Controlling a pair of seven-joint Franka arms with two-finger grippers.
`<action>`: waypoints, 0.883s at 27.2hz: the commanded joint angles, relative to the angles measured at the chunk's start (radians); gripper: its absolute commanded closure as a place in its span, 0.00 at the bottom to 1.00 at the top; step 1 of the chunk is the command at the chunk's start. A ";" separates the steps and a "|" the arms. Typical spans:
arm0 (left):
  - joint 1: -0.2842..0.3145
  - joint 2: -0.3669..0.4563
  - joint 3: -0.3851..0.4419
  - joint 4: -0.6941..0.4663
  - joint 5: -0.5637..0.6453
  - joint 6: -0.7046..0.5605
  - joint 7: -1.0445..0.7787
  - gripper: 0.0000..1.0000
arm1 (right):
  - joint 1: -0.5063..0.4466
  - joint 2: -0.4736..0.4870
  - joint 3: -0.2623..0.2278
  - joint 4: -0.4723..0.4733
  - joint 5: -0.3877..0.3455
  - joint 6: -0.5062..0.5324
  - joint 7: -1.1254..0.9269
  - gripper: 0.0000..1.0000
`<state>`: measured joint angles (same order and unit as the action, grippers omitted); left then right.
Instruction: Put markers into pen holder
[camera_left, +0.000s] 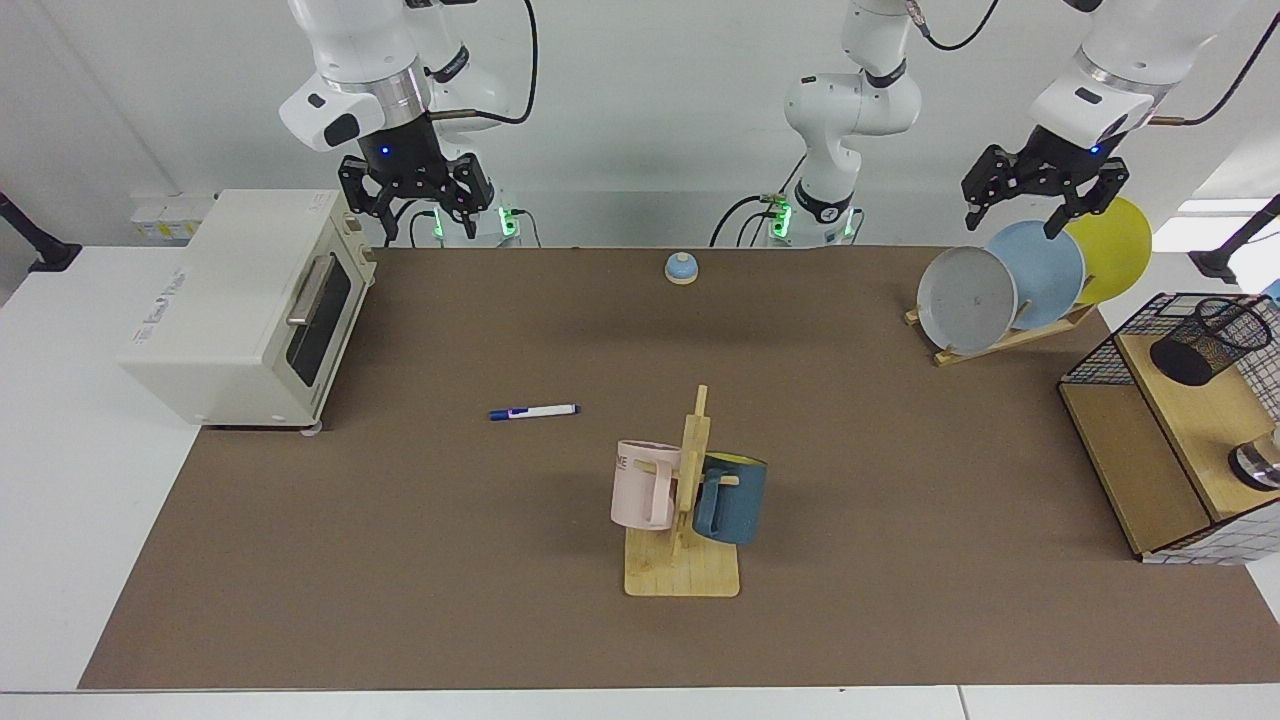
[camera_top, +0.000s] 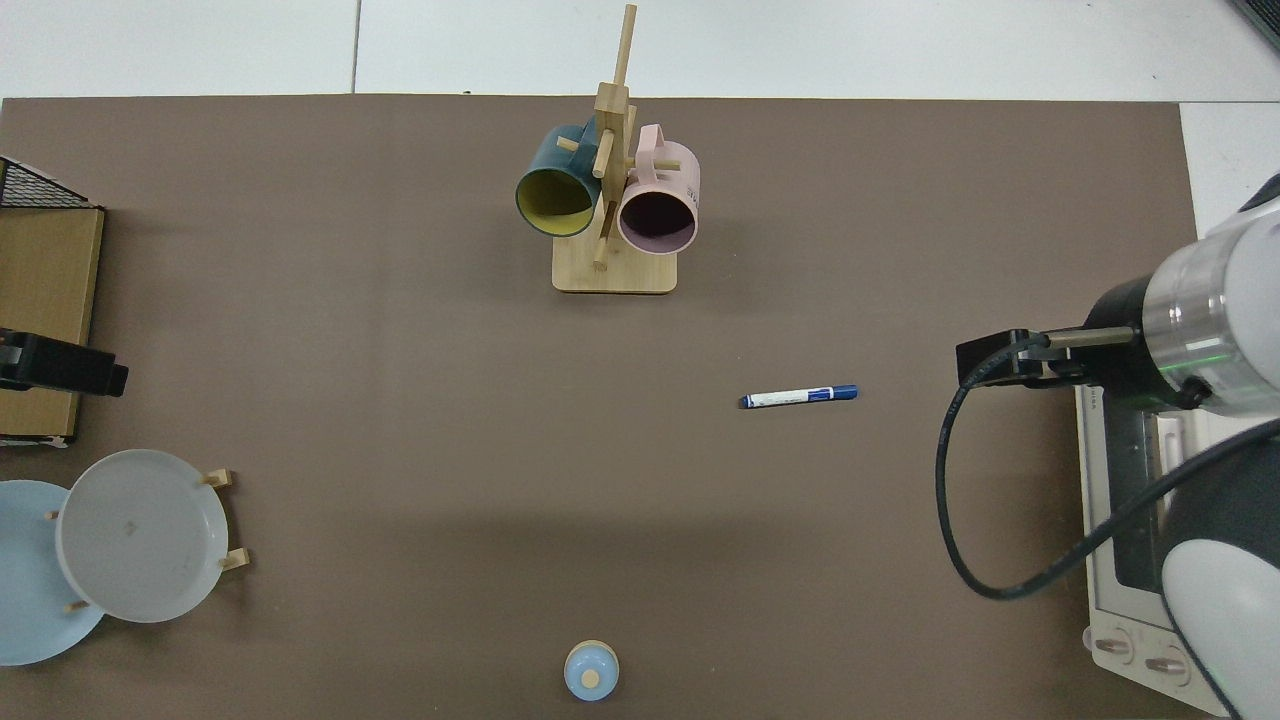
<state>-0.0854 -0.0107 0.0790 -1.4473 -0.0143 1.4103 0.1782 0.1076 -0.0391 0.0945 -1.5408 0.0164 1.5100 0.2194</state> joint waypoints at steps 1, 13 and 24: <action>0.006 -0.009 0.001 0.005 -0.003 -0.024 -0.008 0.00 | -0.035 0.001 0.008 0.005 0.017 -0.008 -0.028 0.00; 0.006 -0.011 0.002 0.005 -0.004 -0.030 -0.008 0.00 | -0.055 0.001 0.007 0.004 0.016 -0.007 -0.028 0.00; 0.006 -0.011 0.004 0.005 -0.003 -0.036 -0.006 0.00 | -0.032 -0.007 0.019 0.001 0.017 -0.020 -0.029 0.00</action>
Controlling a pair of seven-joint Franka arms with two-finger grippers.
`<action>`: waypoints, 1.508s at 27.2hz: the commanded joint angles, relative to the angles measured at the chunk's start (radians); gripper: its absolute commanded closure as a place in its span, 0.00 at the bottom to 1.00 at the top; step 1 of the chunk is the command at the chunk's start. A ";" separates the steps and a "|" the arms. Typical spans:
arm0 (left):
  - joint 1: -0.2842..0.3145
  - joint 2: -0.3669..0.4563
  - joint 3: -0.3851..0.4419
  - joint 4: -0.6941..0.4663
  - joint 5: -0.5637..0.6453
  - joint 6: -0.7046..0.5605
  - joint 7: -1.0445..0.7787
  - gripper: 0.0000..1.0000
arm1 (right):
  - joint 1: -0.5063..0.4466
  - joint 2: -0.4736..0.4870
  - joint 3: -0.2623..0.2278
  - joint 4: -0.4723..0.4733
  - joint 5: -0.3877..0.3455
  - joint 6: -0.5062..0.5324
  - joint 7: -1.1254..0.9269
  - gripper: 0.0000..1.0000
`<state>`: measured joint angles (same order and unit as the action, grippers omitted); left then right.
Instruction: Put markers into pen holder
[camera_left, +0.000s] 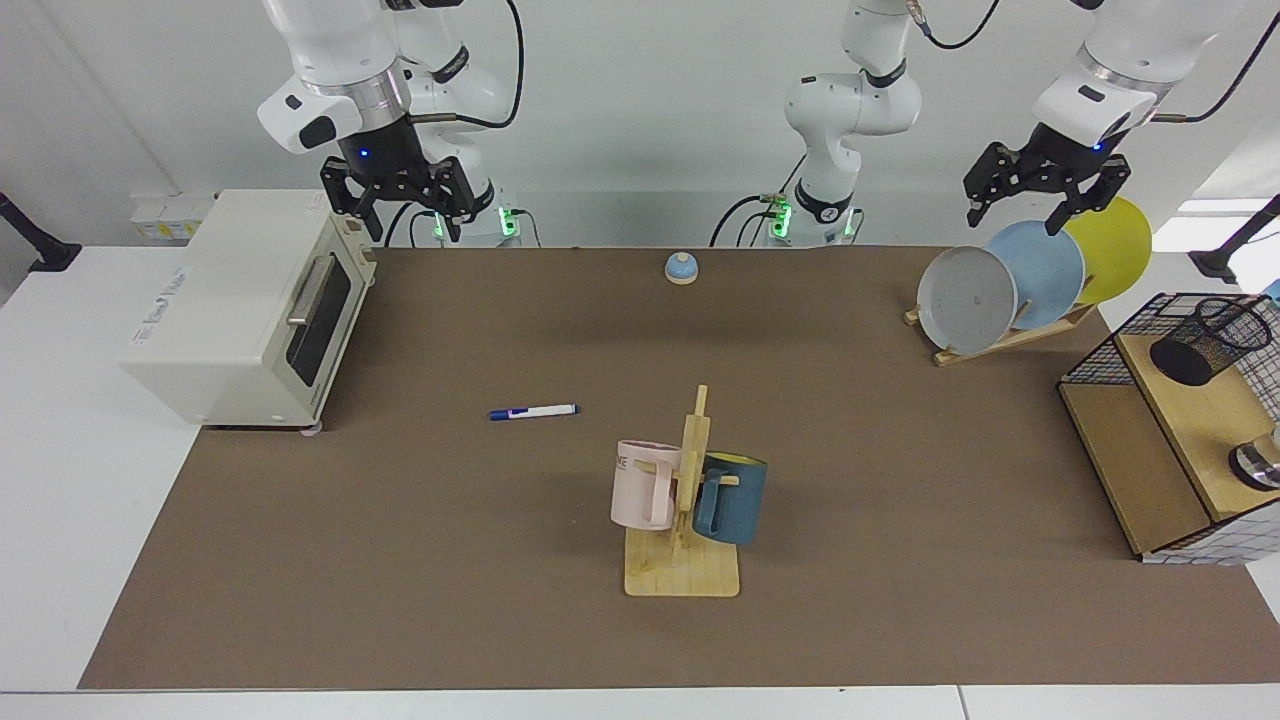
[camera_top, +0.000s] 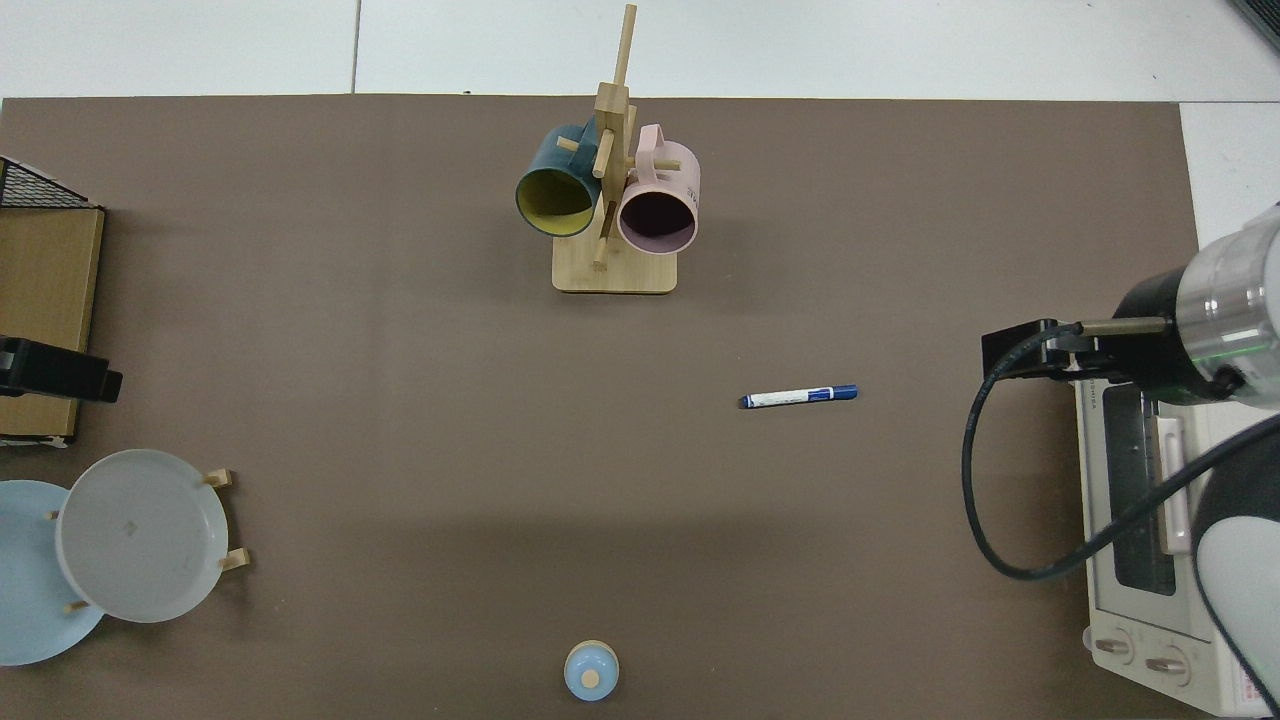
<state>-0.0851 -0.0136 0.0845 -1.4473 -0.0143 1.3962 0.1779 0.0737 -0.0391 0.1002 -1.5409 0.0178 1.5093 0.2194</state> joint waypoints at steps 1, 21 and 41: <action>0.005 -0.008 -0.003 0.005 -0.003 -0.022 -0.006 0.00 | 0.003 -0.007 0.013 0.001 0.018 -0.018 -0.029 0.00; 0.004 -0.008 -0.005 0.004 -0.004 -0.028 -0.008 0.00 | 0.003 -0.045 0.013 -0.097 0.019 0.083 0.219 0.00; 0.005 -0.009 0.004 0.002 -0.004 -0.040 -0.009 0.00 | -0.006 -0.024 0.013 -0.344 0.096 0.328 0.939 0.00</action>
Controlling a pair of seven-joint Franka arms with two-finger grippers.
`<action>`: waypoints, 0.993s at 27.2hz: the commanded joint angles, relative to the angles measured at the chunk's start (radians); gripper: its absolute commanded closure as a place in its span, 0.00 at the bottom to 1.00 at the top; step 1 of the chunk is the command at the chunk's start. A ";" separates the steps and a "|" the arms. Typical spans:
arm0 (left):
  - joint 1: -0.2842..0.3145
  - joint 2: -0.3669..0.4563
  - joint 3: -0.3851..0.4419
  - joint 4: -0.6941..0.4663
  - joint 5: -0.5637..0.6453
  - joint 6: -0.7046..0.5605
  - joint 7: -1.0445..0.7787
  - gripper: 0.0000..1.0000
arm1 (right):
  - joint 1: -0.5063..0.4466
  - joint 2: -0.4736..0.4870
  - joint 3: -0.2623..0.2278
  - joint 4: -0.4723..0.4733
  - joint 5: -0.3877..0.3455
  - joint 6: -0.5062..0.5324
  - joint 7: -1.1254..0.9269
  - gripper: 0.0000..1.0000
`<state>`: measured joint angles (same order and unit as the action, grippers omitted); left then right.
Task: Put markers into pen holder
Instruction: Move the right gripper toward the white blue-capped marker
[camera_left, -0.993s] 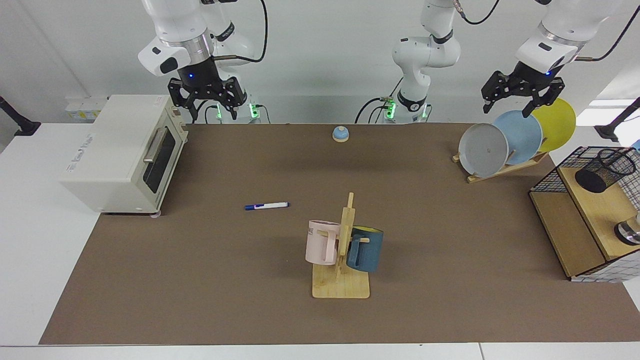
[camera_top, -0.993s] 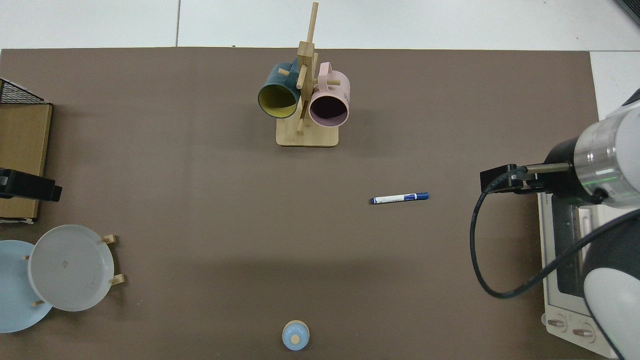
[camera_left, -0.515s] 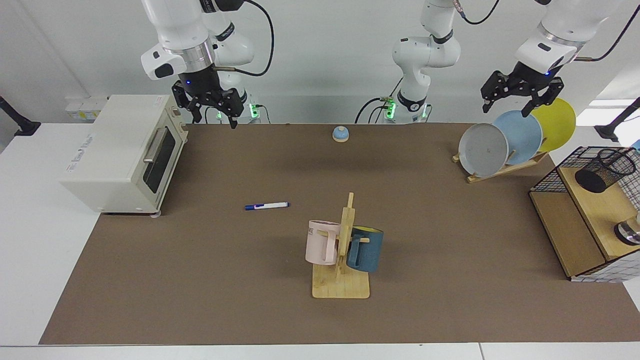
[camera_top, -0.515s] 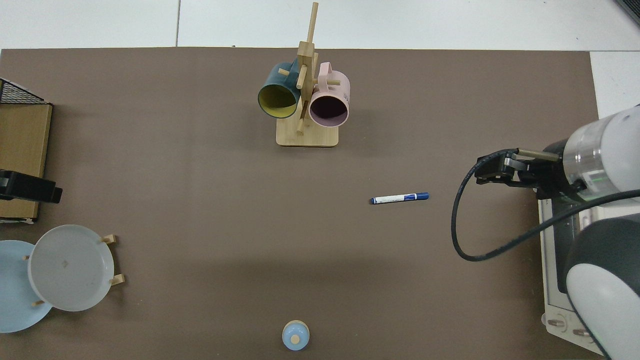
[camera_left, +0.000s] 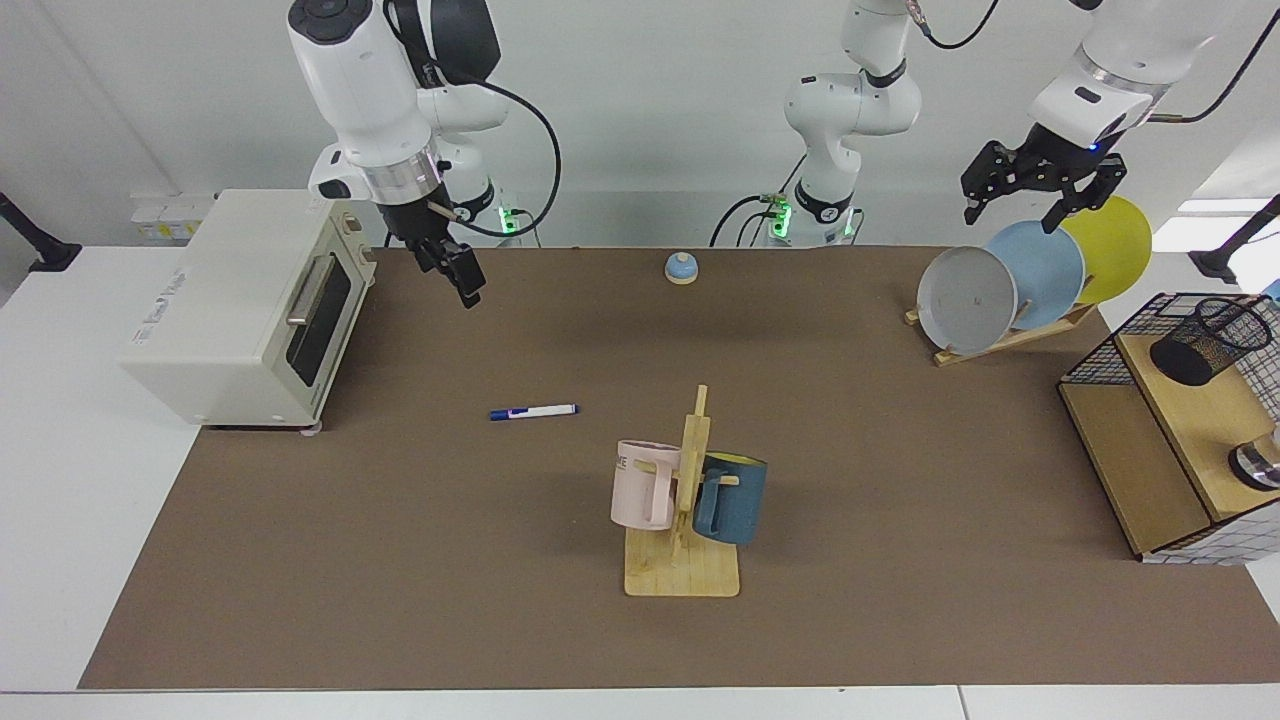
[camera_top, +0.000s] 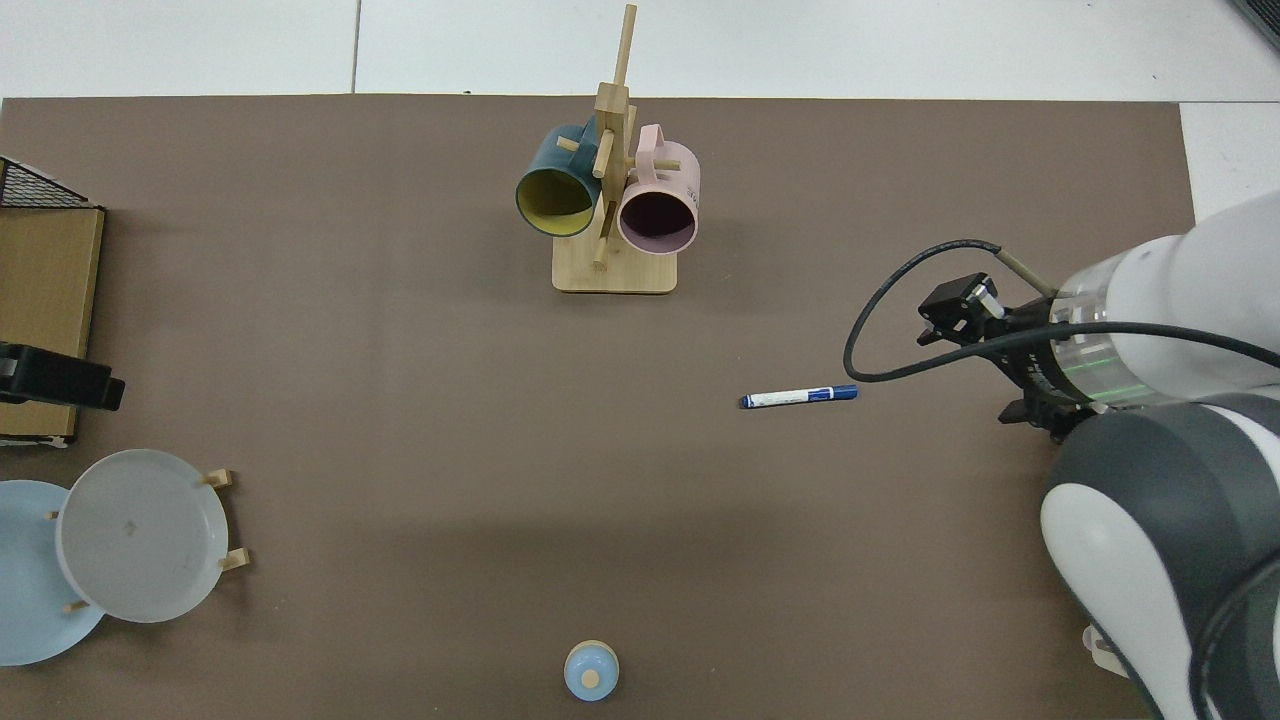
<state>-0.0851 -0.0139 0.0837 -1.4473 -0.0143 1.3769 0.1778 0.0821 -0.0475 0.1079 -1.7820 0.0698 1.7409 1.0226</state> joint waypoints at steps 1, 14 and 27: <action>0.005 -0.012 0.005 0.001 -0.004 -0.021 -0.008 0.00 | -0.021 -0.017 0.006 -0.115 0.063 0.112 0.152 0.00; 0.005 -0.017 0.007 -0.004 -0.004 -0.042 -0.011 0.00 | -0.025 0.000 0.006 -0.321 0.154 0.324 0.266 0.00; 0.011 -0.038 0.011 -0.033 -0.004 -0.055 -0.011 0.00 | 0.001 0.058 0.006 -0.419 0.180 0.575 0.283 0.00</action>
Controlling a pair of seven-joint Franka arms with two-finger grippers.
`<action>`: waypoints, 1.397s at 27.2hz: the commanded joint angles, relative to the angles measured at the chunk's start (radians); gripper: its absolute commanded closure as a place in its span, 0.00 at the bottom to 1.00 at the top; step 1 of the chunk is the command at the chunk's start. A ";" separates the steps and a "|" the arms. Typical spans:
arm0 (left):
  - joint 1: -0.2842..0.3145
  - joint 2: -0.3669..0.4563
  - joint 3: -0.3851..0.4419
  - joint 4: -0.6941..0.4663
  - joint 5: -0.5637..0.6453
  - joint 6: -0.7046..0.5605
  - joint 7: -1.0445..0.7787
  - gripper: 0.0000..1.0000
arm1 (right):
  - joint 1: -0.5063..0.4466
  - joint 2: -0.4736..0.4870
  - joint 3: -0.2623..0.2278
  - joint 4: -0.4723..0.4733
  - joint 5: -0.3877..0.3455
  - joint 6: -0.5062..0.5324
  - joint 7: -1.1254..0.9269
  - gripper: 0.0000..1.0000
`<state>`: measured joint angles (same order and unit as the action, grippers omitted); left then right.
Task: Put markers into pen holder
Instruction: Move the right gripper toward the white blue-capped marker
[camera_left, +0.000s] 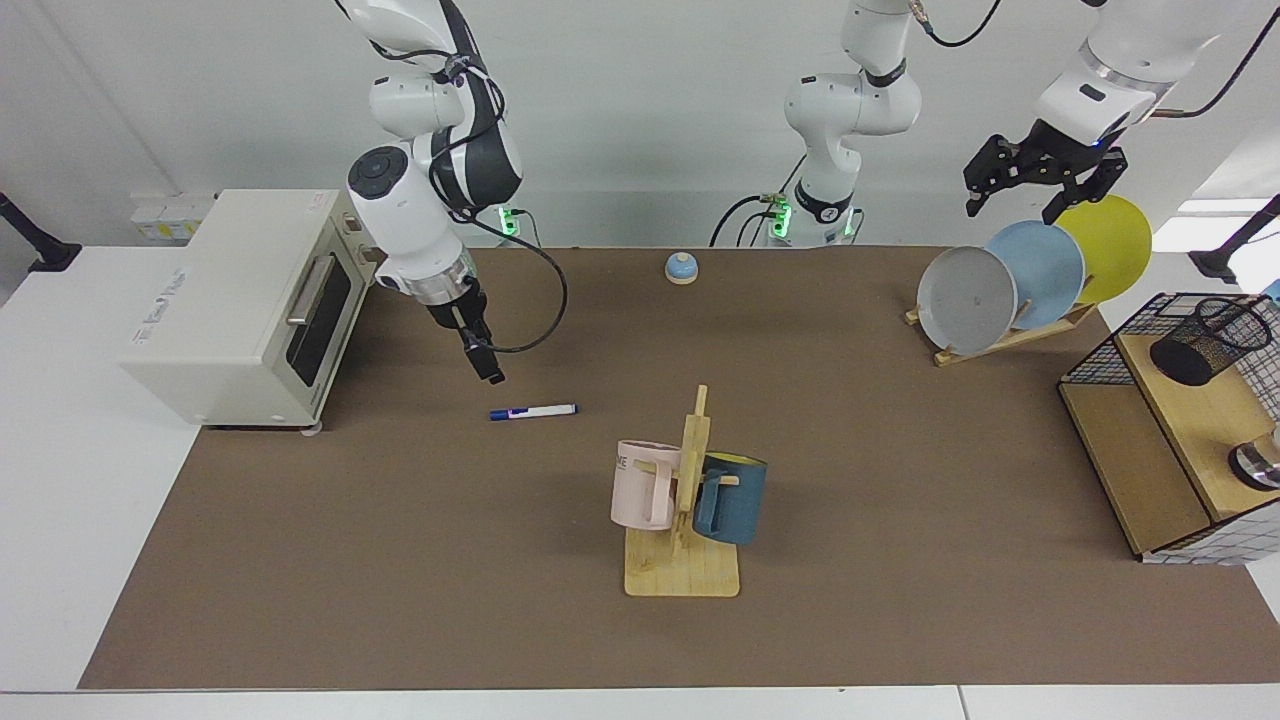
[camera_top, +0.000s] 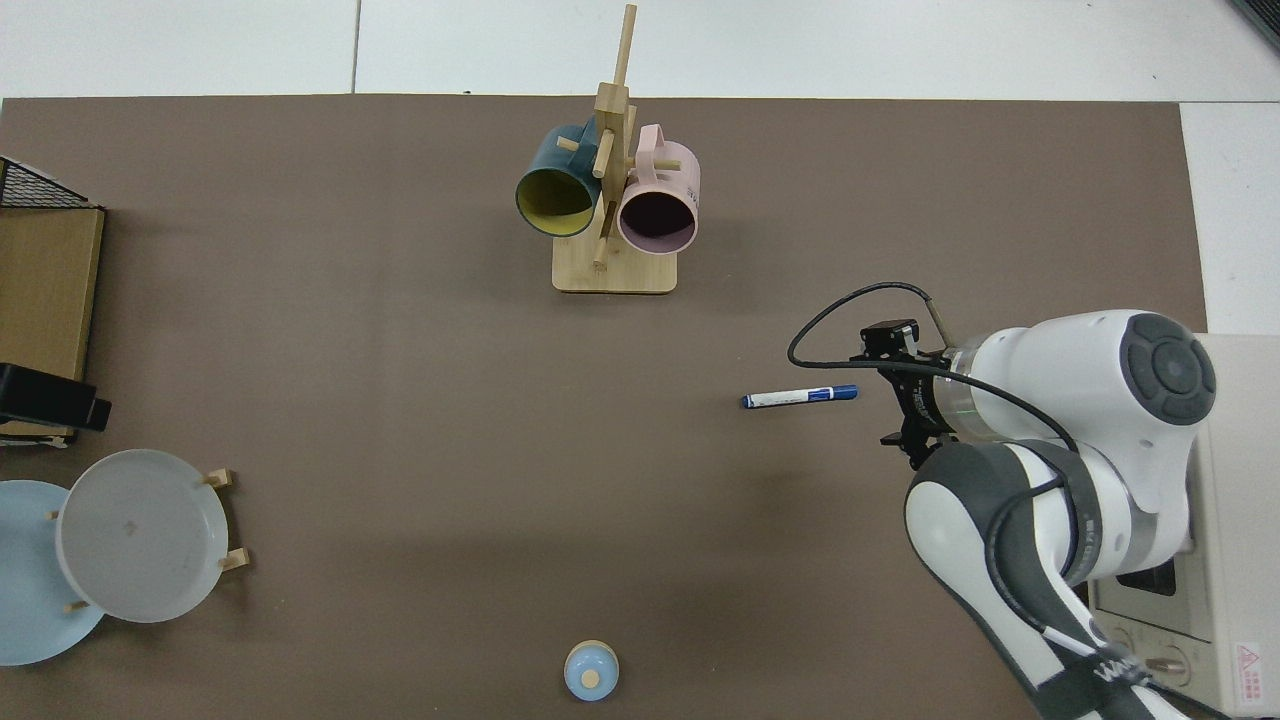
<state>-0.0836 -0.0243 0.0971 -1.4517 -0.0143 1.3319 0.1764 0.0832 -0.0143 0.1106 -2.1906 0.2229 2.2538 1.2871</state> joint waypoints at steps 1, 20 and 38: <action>0.010 -0.028 -0.002 -0.029 -0.004 -0.010 -0.008 0.00 | 0.006 0.033 0.003 -0.011 0.027 0.069 0.018 0.00; 0.027 -0.028 -0.002 -0.029 -0.004 -0.007 -0.006 0.00 | 0.043 0.174 0.003 -0.043 0.070 0.323 0.015 0.00; 0.034 -0.051 -0.004 -0.062 -0.004 -0.008 -0.008 0.00 | 0.147 0.200 -0.003 -0.008 0.069 0.337 0.109 0.00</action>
<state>-0.0567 -0.0312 0.0998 -1.4602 -0.0142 1.3262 0.1759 0.2325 0.1809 0.1108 -2.2249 0.2707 2.5746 1.3716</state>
